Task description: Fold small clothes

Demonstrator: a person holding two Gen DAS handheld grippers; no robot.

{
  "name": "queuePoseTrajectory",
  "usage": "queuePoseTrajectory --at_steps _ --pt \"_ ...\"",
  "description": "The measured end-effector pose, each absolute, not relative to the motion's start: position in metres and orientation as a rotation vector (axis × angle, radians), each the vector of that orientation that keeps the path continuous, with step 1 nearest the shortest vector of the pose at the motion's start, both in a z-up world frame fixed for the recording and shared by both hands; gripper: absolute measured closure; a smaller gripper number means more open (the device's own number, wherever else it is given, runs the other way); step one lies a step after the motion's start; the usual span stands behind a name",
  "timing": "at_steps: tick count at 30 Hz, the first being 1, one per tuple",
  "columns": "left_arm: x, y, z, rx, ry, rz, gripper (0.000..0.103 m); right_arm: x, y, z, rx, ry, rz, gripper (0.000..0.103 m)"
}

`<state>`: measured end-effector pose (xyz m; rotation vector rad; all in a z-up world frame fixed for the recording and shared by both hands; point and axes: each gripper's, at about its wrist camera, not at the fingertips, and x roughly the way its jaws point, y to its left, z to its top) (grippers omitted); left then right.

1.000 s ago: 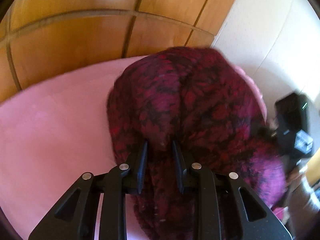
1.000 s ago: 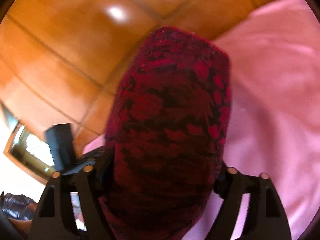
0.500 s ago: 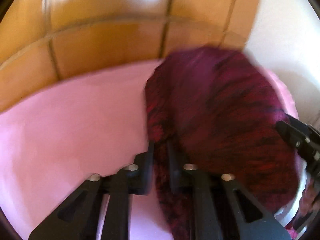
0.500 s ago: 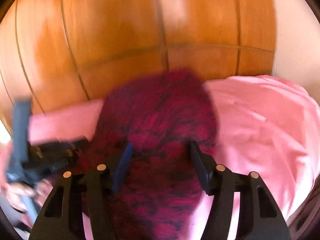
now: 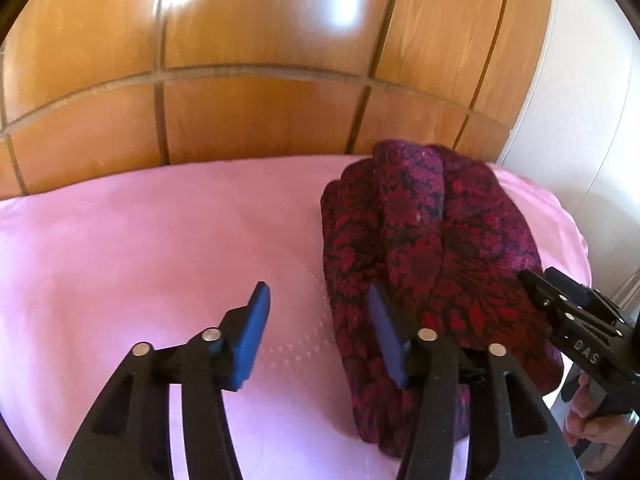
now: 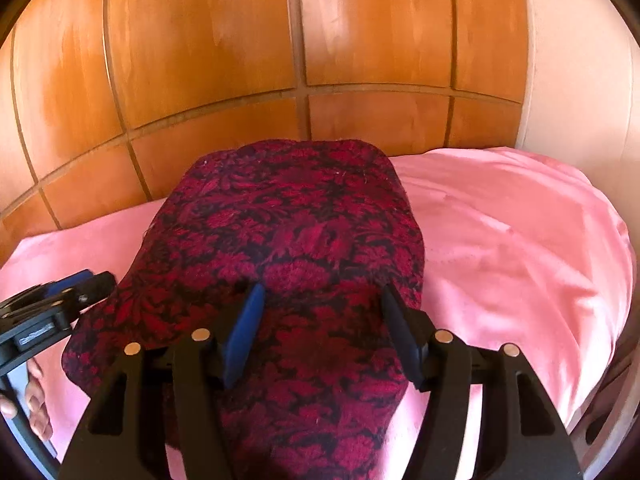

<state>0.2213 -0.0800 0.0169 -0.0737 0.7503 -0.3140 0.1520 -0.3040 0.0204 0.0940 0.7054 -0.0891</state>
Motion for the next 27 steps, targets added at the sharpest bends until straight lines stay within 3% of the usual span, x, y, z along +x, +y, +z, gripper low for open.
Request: queuePoseTrajectory --at_steps 4,9,11,15,17,27 --pt "0.204 -0.077 0.024 -0.071 0.703 -0.303 0.035 0.139 -0.301 0.031 0.109 0.687 -0.117 0.029" --pt "0.188 -0.074 0.031 -0.053 0.674 -0.287 0.034 0.124 -0.294 0.039 0.107 0.672 -0.155 0.019" --pt "0.183 -0.073 0.032 -0.045 0.662 -0.277 0.026 0.118 -0.289 0.042 0.112 0.672 -0.164 0.015" --pt "0.173 -0.069 0.032 -0.043 0.656 -0.259 0.023 0.099 -0.273 0.048 0.081 0.654 -0.226 0.006" --pt "0.168 -0.066 0.031 -0.051 0.654 -0.247 0.016 0.089 -0.265 0.051 0.078 0.638 -0.253 0.003" --pt "0.140 -0.046 0.025 -0.080 0.644 -0.182 0.004 0.050 -0.239 0.047 0.117 0.651 -0.334 0.002"
